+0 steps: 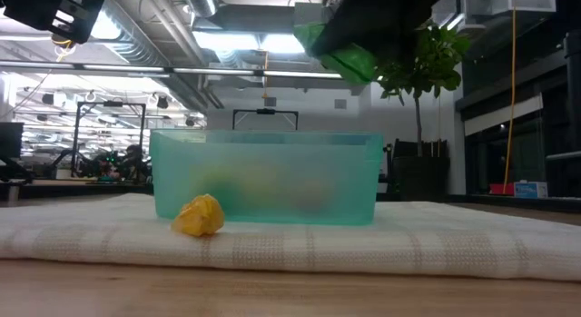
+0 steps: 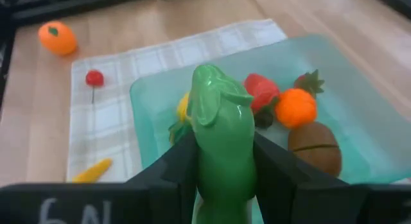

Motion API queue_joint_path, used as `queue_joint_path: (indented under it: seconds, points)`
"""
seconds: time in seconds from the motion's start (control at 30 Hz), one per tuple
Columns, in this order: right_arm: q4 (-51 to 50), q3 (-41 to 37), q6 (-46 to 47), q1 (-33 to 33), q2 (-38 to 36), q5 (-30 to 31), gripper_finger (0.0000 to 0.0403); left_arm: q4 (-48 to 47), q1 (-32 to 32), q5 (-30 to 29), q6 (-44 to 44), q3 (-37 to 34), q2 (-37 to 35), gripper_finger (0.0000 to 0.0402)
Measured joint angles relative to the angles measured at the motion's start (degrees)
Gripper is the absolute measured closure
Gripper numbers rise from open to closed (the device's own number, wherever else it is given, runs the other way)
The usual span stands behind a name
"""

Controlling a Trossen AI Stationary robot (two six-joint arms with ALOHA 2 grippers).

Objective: Pick and placing Produce into tupperware
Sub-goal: Put the green pea into the blue bin

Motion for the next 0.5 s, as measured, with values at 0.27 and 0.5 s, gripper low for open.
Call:
queue_joint_path:
  seconds: [0.27, 0.5]
  points:
    - [-2.18, 0.24, 1.66, -1.08, 0.92, -2.72, 0.0282, -0.18, 0.0, 0.02, 0.0, 0.0, 0.0, 0.0223]
    - [1.78, 0.28, -0.41, -1.27, 4.35, -2.91, 0.0282, -1.27, 0.0, 0.04, 0.0, 0.0, 0.0, 0.0223]
